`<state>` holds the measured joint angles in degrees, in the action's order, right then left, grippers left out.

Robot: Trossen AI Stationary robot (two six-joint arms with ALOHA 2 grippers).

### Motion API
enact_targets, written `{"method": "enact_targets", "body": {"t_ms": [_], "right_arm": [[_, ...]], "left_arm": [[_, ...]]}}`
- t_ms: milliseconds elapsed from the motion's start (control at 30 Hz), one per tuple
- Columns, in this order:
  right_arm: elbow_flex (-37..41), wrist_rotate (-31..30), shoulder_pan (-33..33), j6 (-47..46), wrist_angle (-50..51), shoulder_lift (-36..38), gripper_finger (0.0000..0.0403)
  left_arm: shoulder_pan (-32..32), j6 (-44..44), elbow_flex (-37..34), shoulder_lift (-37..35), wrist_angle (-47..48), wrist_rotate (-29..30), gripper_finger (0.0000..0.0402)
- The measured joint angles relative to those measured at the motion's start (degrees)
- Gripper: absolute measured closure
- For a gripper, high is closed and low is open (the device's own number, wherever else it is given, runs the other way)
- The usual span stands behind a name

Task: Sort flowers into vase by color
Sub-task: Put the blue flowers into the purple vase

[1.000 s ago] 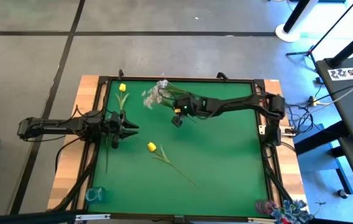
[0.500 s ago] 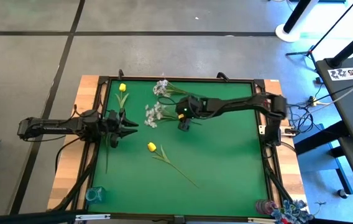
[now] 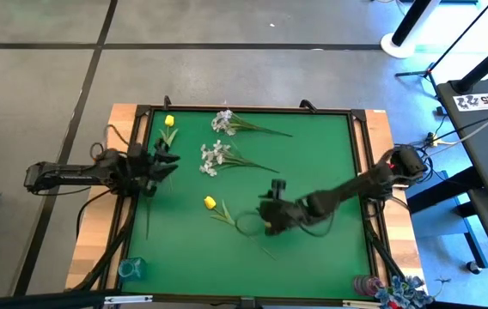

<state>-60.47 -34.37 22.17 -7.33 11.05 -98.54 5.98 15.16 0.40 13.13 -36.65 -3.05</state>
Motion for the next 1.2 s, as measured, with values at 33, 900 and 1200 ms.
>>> {"method": "enact_targets", "body": {"t_ms": [33, 900, 1200], "right_arm": [[0.4, -1.4, 1.5, 0.0, -1.1, 0.0, 0.0226], [0.6, -10.6, 8.7, -4.9, -8.8, 0.0, 0.0236], [0.6, -8.0, 8.6, -10.2, -7.1, 0.0, 0.0236]], "left_arm": [[0.0, -0.7, 0.0, 0.0, -2.8, -0.1, 0.0269], [-10.5, 14.7, 40.2, 37.2, 62.9, 33.1, 0.0343], [-10.8, 37.9, 47.8, 46.8, 94.8, 25.4, 0.0362]]}}
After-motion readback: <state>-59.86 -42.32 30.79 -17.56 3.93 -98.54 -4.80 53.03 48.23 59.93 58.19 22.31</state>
